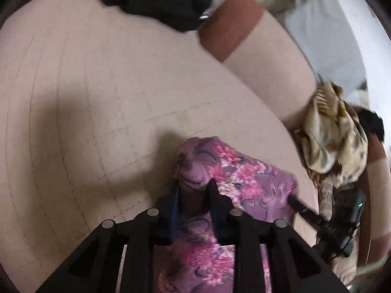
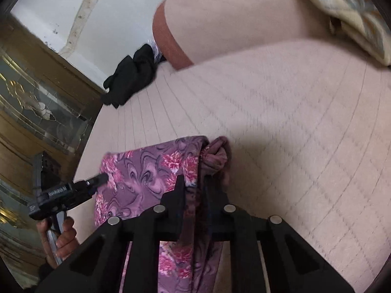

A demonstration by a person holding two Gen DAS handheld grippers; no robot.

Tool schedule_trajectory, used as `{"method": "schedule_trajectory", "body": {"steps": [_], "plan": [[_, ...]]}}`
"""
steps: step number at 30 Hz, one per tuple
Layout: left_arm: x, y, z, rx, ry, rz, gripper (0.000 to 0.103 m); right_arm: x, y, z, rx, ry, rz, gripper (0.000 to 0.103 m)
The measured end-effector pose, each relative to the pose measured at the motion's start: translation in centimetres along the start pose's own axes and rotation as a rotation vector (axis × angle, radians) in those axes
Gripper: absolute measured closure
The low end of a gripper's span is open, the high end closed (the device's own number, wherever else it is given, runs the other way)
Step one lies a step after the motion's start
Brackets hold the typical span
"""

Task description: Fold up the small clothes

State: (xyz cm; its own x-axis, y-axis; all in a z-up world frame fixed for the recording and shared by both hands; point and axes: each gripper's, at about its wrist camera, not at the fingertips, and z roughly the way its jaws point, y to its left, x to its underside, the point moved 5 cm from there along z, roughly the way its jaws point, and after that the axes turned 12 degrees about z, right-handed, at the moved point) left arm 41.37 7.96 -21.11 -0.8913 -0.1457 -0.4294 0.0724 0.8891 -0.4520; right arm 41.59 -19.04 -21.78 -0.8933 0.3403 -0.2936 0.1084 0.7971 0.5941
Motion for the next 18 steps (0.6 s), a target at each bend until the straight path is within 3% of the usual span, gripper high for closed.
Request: {"method": "schedule_trajectory", "body": {"steps": [2,5,8,10,11,14,16,18], "plan": [[0.0,0.0,-0.2,-0.045,0.009,0.006,0.051,0.4,-1.0,1.5,0.005,0.039,0.038,0.083],[0.0,0.0,-0.9,-0.05,0.025,-0.012,0.048,-0.3,-1.3,0.1,0.008,0.019,0.075,0.058],[0.5,0.0,-1.4,-0.094,0.08,-0.003,0.04,-0.3,-1.5,-1.8,-0.071,0.035,0.134,0.058],[1.3,0.1,-1.9,-0.089,0.094,-0.02,0.04,0.4,-1.3,-2.5,-0.051,0.048,0.121,0.058],[1.9,0.2,-2.1,-0.085,0.103,-0.034,0.04,0.8,-1.4,-2.7,-0.047,0.056,0.116,0.058],[3.2,0.1,-2.4,-0.061,0.122,-0.05,0.04,2.2,-0.8,-2.1,-0.09,0.106,0.097,0.075],[3.0,-0.2,-2.1,-0.078,0.12,-0.022,0.04,2.7,-0.2,-1.2,-0.082,0.117,0.072,0.076],[3.0,-0.5,-1.5,-0.097,0.124,0.002,0.046,2.9,0.0,-0.6,-0.045,0.115,0.052,0.097]]}}
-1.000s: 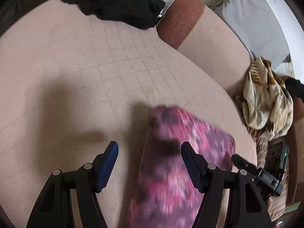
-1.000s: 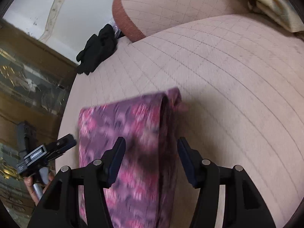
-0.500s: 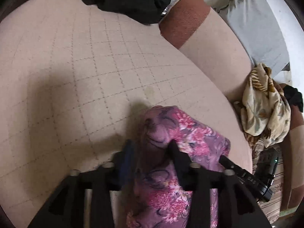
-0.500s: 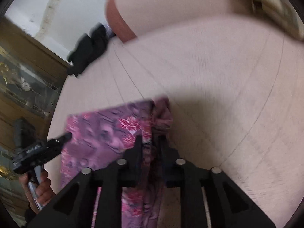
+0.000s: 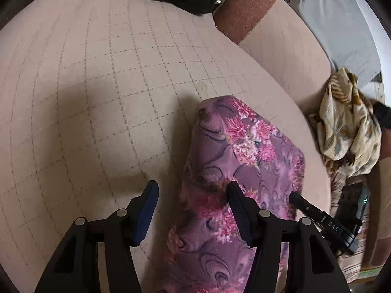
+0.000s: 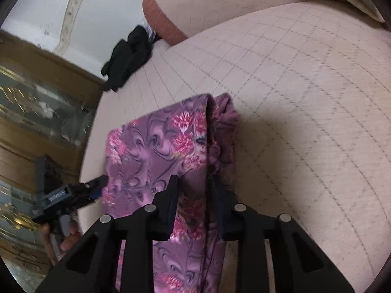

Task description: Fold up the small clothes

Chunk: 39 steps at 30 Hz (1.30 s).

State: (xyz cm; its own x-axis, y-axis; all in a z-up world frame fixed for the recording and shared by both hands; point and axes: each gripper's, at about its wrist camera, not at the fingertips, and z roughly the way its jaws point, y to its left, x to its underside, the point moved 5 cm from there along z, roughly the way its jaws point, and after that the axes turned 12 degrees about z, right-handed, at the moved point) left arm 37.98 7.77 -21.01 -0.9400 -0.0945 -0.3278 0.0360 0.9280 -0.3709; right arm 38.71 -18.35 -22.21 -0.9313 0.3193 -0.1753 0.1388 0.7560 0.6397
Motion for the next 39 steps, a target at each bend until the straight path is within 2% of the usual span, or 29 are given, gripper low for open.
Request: {"method": "schedule_trajectory", "body": {"steps": [1,4,5,7,9,11,13,14,15,17,19,21,22,23,24,26,28,30,32,35,38,39], "plan": [[0.1,-0.1,0.1,0.004,0.003,0.004,0.052,0.1,0.1,-0.3,-0.003,-0.011,-0.003,0.097],[0.2,-0.5,-0.4,0.013,-0.007,0.007,0.052,-0.1,1.4,-2.4,0.049,-0.103,-0.08,0.098],[0.2,-0.6,-0.3,0.006,-0.007,0.017,0.05,-0.2,1.1,-2.4,0.07,-0.112,-0.086,0.098],[0.3,-0.5,0.2,0.008,0.005,0.009,0.049,-0.4,-0.8,-0.5,0.124,-0.072,-0.056,0.098],[0.5,-0.3,0.4,0.013,0.011,-0.008,0.047,-0.3,-1.5,0.0,0.093,-0.057,-0.019,0.098],[0.6,-0.2,0.0,0.017,0.01,-0.013,0.045,-0.3,-0.7,-1.0,0.088,-0.07,-0.065,0.097],[0.9,-0.1,-0.6,0.07,0.027,-0.037,0.043,-0.1,0.0,-2.0,0.07,-0.072,-0.07,0.093],[1.1,0.0,-0.8,0.096,0.038,-0.053,0.039,0.2,-0.1,-2.3,0.058,-0.062,-0.062,0.084],[1.5,0.1,-1.0,0.12,0.047,-0.072,0.038,0.9,-0.2,-2.9,0.028,-0.044,-0.051,0.068],[2.4,0.2,-1.6,0.138,0.05,-0.089,0.036,2.2,-0.8,-3.4,0.008,-0.02,-0.022,0.056],[4.1,0.0,-1.8,0.118,0.069,-0.075,0.035,3.5,-1.2,-2.7,-0.015,0.029,0.014,0.056],[5.9,-0.7,-1.6,0.13,0.086,-0.05,0.035,5.2,-1.9,-1.8,-0.027,0.078,0.057,0.058],[6.6,-0.9,-1.5,0.124,0.091,-0.037,0.039,5.8,-2.2,-1.7,-0.016,0.083,0.061,0.063],[7.2,-1.0,-1.6,0.111,0.083,-0.025,0.061,6.2,-2.4,-1.6,0.011,0.069,0.053,0.085],[7.5,-1.3,-1.7,0.112,0.073,-0.007,0.071,6.4,-2.3,-1.6,0.021,0.057,0.036,0.092],[7.5,-1.4,-2.0,0.114,0.061,-0.01,0.079,6.4,-2.2,-1.7,0.047,0.042,0.012,0.093],[7.6,-1.0,-2.0,0.139,0.051,-0.035,0.079,6.5,-1.9,-2.0,0.054,0.027,0.002,0.094],[8.0,-0.3,-1.8,0.168,0.047,-0.072,0.068,7.1,-1.8,-1.8,0.088,0.032,-0.039,0.089],[9.1,0.2,-2.6,0.186,0.042,-0.108,0.056,8.3,-2.3,-2.9,0.077,0.021,0.004,0.077],[11.4,0.0,-4.3,0.17,0.0,-0.098,0.051,11.4,-2.8,-4.9,-0.006,0.016,0.04,0.055],[14.2,-0.3,-4.5,0.151,0.009,-0.076,0.053,14.8,-3.4,-5.0,-0.004,0.045,0.047,0.055],[14.7,-0.4,-4.6,0.134,0.0,-0.066,0.057,15.4,-3.5,-5.0,0.003,0.04,0.043,0.061]]}}
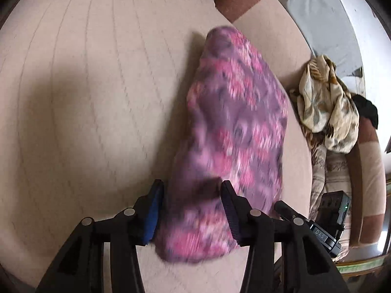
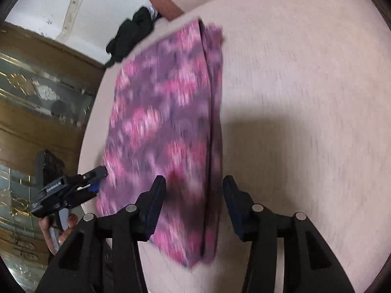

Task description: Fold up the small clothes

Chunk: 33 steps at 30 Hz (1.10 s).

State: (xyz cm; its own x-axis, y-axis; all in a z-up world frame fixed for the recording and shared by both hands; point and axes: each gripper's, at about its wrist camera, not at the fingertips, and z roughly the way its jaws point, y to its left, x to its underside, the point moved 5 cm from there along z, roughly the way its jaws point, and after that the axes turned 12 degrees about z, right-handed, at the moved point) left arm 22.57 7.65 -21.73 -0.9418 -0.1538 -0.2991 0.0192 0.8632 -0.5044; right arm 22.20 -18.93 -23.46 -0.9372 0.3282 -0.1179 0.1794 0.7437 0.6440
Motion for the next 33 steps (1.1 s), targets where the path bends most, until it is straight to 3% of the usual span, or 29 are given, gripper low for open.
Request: {"method": "schedule_trajectory", "body": {"steps": [1,2,3,6,8,11,13,14,15,18,19,20,21,23,24,27,31,32,33], "plan": [[0.3,0.1,-0.2,-0.026,-0.007,0.015,0.075,0.4,0.1,0.1,0.021,-0.015,-0.025,0.069],[0.4,0.1,-0.3,-0.059,-0.013,0.037,0.094,0.6,0.2,0.1,0.071,-0.033,-0.054,0.088],[0.5,0.2,-0.5,-0.061,-0.016,0.039,0.094,0.7,0.1,0.2,0.092,-0.038,-0.06,0.093],[0.8,0.2,-2.0,-0.032,-0.062,0.009,0.097,0.6,0.2,-0.6,0.13,-0.084,-0.047,0.098],[1.3,0.8,-1.9,-0.074,-0.08,-0.009,0.095,0.9,0.1,-1.2,0.143,-0.128,-0.05,0.098],[1.8,1.3,-1.5,-0.087,-0.046,-0.013,0.081,1.3,-0.8,-0.7,0.077,-0.081,0.003,0.082],[2.1,0.8,-2.2,-0.094,-0.06,0.003,0.07,1.4,-1.2,-2.0,0.046,-0.093,0.042,0.077],[2.4,0.6,-2.5,-0.104,-0.075,0.015,0.07,1.6,-1.3,-2.6,0.033,-0.105,0.045,0.067],[2.7,0.5,-2.5,-0.111,-0.073,0.019,0.07,1.8,-1.3,-3.1,0.011,-0.114,0.048,0.063],[3.4,0.2,-2.0,-0.131,-0.067,0.037,0.07,2.6,-1.4,-2.6,-0.034,-0.076,0.061,0.063],[3.3,-0.1,-2.1,-0.152,-0.072,0.054,0.076,2.8,-1.3,-2.1,0.007,-0.072,0.044,0.065],[3.3,-0.2,-2.2,-0.172,-0.076,0.066,0.092,3.0,-1.1,-1.7,0.062,-0.079,0.019,0.084],[3.5,-0.2,-2.4,-0.174,-0.071,0.067,0.094,3.2,-0.9,-1.5,0.081,-0.08,-0.002,0.093],[3.9,-0.3,-3.3,-0.15,-0.087,0.042,0.095,3.4,-0.4,-1.8,0.113,-0.09,-0.019,0.095],[4.2,-0.5,-3.8,-0.179,-0.115,0.072,0.095,3.5,0.0,-2.1,0.128,-0.098,-0.034,0.096],[4.6,0.5,-2.1,-0.233,-0.065,0.07,0.094,3.8,0.3,-1.0,0.214,-0.112,-0.096,0.095],[4.6,-0.5,-2.7,-0.31,-0.095,0.13,0.084,4.2,1.1,-1.4,0.248,-0.139,-0.153,0.092],[4.8,-0.7,-2.7,-0.332,-0.098,0.143,0.07,4.5,0.9,-1.8,0.241,-0.138,-0.137,0.084],[5.2,-0.7,-2.8,-0.366,-0.098,0.15,0.062,4.7,0.6,-2.0,0.235,-0.136,-0.119,0.071]]}}
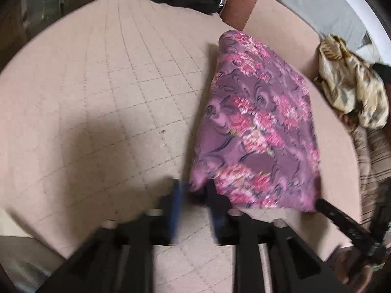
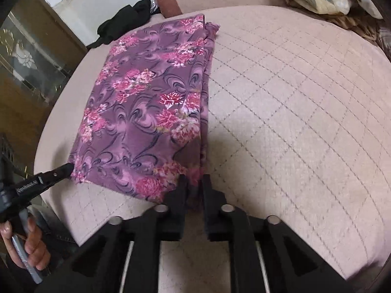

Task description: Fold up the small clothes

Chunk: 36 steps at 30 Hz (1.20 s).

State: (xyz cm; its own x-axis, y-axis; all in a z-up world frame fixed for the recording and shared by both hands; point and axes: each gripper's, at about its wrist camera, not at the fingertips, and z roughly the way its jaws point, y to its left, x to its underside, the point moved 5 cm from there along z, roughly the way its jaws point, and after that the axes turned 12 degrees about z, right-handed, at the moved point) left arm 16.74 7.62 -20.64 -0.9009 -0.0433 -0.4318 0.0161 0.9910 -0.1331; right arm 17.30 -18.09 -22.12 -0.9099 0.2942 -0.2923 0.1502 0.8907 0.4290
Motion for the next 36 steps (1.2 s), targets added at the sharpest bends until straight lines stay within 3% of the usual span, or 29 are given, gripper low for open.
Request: {"method": "schedule_trajectory", "body": {"steps": [2,4,6,10,13,17,19,22,25,29,36], "plan": [[0.9,0.1,-0.6,-0.043,-0.004,0.011,0.046,1.2,-0.8,-1.0,-0.019,0.0,0.031,0.058],[2.4,-0.5,-1.2,-0.08,0.001,0.034,0.034,2.6,-1.1,-1.9,-0.008,0.006,0.04,0.052],[3.7,-1.3,-2.0,-0.099,-0.006,0.065,0.032,3.8,-1.2,-2.8,0.018,0.003,0.03,0.046],[5.7,-2.9,-5.8,-0.147,-0.086,0.121,0.027,6.5,-1.3,-4.8,0.065,0.013,0.032,0.044],[6.5,-3.8,-10.5,-0.214,-0.204,0.149,0.016,8.3,-0.7,-7.7,0.091,-0.011,-0.002,0.045],[7.4,-5.2,-16.5,-0.27,-0.328,0.217,0.016,9.5,1.0,-13.1,0.134,-0.109,-0.079,0.045],[7.5,-5.8,-18.5,-0.288,-0.34,0.231,0.016,9.7,1.9,-16.0,0.137,-0.155,-0.079,0.043],[7.6,-7.1,-21.1,-0.242,-0.34,0.243,0.016,9.3,3.1,-19.4,0.107,-0.199,-0.054,0.041],[7.7,-7.9,-24.0,-0.282,-0.376,0.259,0.015,9.0,4.5,-22.1,0.094,-0.246,-0.062,0.04],[7.3,-8.4,-26.8,-0.302,-0.409,0.249,0.006,9.6,6.4,-24.8,0.059,-0.282,-0.081,0.037],[7.8,-9.2,-28.7,-0.303,-0.397,0.26,0.006,10.3,8.2,-27.0,0.059,-0.318,-0.127,0.036]]}}
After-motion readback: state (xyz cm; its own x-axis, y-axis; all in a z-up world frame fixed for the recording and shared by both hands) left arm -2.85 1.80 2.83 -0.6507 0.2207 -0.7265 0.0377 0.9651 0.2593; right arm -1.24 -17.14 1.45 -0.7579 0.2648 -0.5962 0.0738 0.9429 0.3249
